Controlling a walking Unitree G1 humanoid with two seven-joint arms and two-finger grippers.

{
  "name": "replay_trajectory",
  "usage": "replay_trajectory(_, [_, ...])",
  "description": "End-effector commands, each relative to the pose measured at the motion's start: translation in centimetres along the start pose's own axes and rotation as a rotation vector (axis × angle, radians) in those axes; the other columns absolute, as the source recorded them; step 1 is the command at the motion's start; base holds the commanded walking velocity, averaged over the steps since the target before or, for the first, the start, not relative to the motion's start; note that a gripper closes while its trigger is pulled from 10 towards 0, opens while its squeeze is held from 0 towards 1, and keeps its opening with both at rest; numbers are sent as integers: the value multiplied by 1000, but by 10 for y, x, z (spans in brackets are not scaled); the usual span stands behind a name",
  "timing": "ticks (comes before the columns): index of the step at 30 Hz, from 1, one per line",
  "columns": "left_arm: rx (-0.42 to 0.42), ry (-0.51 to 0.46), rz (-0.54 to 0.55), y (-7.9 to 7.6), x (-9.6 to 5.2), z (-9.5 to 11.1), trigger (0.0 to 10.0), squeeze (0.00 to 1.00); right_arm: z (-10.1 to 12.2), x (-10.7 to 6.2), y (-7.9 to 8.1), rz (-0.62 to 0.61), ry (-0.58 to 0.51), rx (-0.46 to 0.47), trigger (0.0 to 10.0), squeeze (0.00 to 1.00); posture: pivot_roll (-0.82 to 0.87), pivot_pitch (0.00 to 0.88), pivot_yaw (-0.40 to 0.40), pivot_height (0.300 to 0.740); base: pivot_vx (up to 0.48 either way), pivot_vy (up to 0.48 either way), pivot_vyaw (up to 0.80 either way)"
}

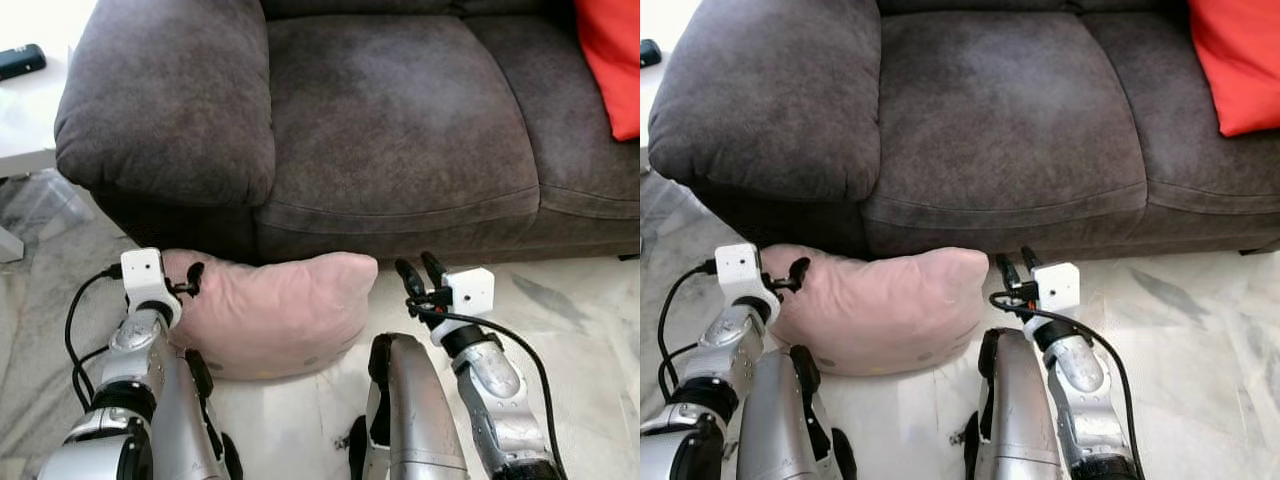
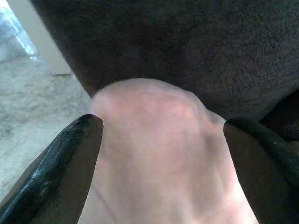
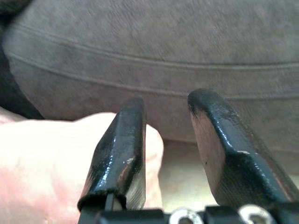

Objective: Move the pillow to the sofa from floor

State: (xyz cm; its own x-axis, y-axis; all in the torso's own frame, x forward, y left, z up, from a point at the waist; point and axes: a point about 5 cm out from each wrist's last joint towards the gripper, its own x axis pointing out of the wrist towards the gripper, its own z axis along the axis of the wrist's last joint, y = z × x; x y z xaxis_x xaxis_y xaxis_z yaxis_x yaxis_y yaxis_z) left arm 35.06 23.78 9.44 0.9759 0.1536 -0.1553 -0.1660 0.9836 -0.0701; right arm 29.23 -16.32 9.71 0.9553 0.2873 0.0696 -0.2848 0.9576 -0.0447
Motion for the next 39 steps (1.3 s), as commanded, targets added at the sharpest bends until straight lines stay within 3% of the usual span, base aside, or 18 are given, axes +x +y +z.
replay_trajectory(1, [-28,69,31,6,-3,-13,10000,1000,-1,-7,-4,-8,11,4,10000,0,-50,348,-120,469,0,0,0])
replay_trajectory(2, [-26,82,40,8,-3,-14,10000,0,0,-8,-4,-6,15,1,10000,0,-53,354,-123,469,0,0,0])
replay_trajectory(14, [-36,107,140,27,-3,-13,10000,0,4,-25,-4,18,43,-9,10000,0,-85,418,-167,469,0,0,0])
replay_trajectory(22, [-54,138,107,24,-2,-15,10000,0,10,-32,-3,32,58,-9,10000,0,-110,445,-187,469,0,0,0])
replay_trajectory(23, [-57,139,108,24,-2,-15,8000,0,11,-32,-3,33,60,-10,10000,0,-112,448,-189,469,0,0,0])
replay_trajectory(24, [-62,137,113,24,-1,-14,0,0,11,-33,-4,33,64,-11,10000,0,-114,450,-189,469,0,0,0])
replay_trajectory(39, [-75,126,96,24,1,-9,0,0,15,-32,-3,32,77,-8,10000,0,-108,446,-189,469,0,0,0])
